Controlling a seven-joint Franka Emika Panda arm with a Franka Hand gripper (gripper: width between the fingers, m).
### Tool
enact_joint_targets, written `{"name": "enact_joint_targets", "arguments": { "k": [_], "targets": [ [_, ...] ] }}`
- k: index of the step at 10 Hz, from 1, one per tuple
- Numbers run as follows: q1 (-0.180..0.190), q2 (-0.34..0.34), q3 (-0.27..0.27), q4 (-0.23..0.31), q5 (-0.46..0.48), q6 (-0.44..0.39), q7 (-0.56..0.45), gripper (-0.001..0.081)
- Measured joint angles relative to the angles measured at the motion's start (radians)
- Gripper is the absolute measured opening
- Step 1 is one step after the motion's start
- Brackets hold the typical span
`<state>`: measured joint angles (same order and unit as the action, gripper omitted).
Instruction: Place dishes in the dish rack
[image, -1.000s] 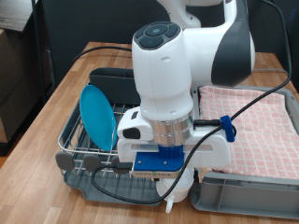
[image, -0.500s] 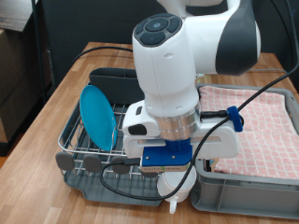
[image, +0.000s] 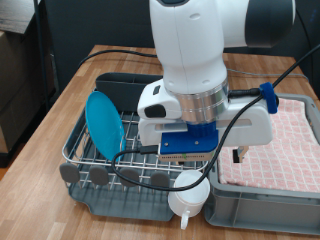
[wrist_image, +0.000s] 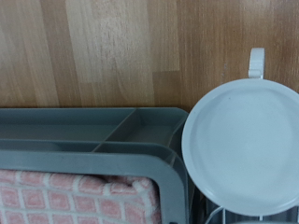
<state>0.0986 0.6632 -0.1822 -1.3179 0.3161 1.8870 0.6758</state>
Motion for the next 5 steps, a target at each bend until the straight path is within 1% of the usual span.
{"name": "enact_joint_targets", "arguments": {
  "k": [2, 5],
  "targets": [
    [0.008, -0.012, -0.003, 0.032, -0.029, -0.033, 0.028, 0.0803],
    [0.018, -0.015, -0.004, 0.076, -0.07, -0.062, 0.066, 0.0803]
  ]
}}
